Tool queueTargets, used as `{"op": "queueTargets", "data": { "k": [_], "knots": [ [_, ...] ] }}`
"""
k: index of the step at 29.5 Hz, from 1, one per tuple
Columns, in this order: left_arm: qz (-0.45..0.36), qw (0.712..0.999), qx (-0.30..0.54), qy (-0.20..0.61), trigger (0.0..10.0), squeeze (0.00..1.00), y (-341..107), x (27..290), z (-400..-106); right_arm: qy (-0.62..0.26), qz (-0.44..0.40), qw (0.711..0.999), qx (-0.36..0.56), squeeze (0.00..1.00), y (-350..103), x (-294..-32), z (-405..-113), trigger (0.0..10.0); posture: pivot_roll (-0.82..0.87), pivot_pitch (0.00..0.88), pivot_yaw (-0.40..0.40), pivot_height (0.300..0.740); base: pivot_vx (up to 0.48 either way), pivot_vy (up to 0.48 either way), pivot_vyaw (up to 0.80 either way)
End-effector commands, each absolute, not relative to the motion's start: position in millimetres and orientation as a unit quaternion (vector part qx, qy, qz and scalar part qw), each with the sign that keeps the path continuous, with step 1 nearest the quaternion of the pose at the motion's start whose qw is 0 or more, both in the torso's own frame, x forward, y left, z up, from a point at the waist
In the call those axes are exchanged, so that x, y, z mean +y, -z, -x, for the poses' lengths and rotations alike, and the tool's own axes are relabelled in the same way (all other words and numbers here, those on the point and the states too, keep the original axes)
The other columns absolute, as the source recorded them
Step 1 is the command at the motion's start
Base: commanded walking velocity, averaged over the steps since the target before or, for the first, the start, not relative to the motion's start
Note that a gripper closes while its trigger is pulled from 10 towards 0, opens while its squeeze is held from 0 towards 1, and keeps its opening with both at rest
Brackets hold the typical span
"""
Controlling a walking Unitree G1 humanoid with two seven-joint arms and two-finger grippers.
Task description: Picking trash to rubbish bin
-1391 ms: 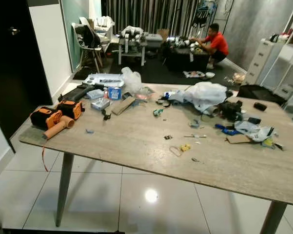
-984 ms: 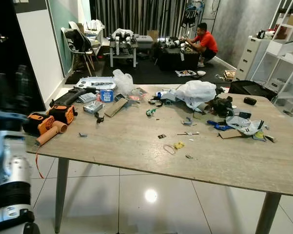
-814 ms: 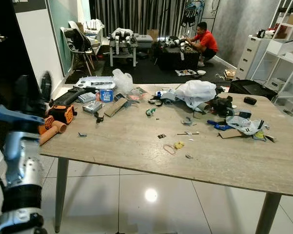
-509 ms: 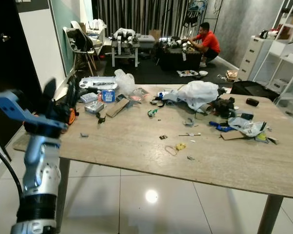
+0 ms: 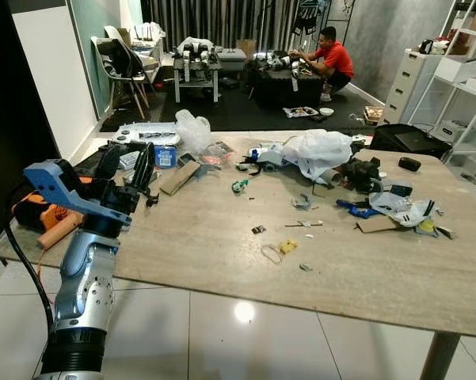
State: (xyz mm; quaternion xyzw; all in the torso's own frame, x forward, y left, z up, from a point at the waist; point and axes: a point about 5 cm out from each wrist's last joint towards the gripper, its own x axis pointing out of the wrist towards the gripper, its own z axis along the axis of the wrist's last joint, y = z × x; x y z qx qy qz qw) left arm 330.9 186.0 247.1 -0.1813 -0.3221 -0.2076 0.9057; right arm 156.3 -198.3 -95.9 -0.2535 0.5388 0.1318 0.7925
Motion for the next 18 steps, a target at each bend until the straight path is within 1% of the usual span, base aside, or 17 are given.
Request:
{"op": "queueTargets", "data": {
  "k": [1,18],
  "knots": [
    [0.175,0.909,-0.313,0.213,10.0,0.00,-244.4,179.9,-329.6,-0.135,0.249,0.790,0.544,0.00,97.3,-196.7,-153.3,10.0,-0.01,0.053,0.006,0.740,0.315,0.000,0.00],
    [0.179,0.906,-0.313,0.220,10.0,0.00,-244.8,170.9,-328.1,-0.134,0.249,0.788,0.546,0.00,97.5,-200.1,-151.4,10.0,-0.02,0.058,0.000,0.740,0.317,0.000,0.00]
  ]
}}
